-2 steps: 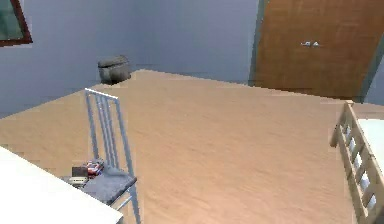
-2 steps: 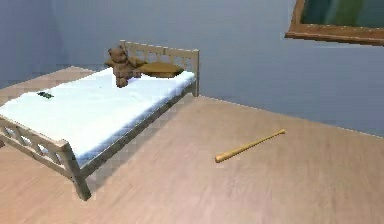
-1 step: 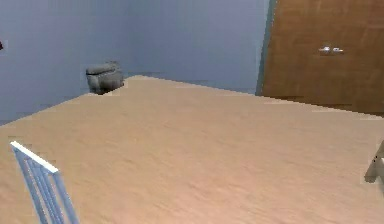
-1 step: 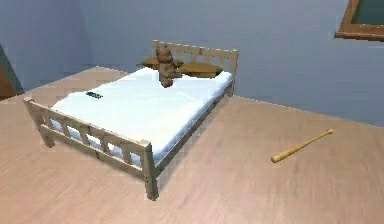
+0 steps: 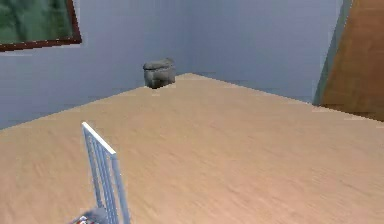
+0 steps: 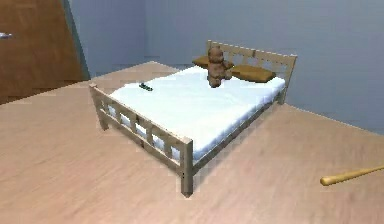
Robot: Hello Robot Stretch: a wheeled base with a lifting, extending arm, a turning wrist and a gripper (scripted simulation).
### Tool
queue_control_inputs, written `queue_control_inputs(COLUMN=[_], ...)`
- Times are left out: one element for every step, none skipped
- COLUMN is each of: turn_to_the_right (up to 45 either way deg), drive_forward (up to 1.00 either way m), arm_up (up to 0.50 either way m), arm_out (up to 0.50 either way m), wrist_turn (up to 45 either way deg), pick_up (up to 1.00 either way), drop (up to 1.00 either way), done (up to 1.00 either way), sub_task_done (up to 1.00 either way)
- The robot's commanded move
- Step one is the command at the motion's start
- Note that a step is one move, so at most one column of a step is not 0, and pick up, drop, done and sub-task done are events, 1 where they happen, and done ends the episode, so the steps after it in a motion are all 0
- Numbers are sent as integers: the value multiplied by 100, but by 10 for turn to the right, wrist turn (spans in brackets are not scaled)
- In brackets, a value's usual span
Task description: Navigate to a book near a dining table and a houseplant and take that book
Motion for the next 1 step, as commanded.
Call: queue_control_inputs(turn_to_the_right=[0], drive_forward=[65], arm_up=[0], arm_out=[0], wrist_turn=[0], pick_up=[0], drop=[0], done=[0], sub_task_done=[0])
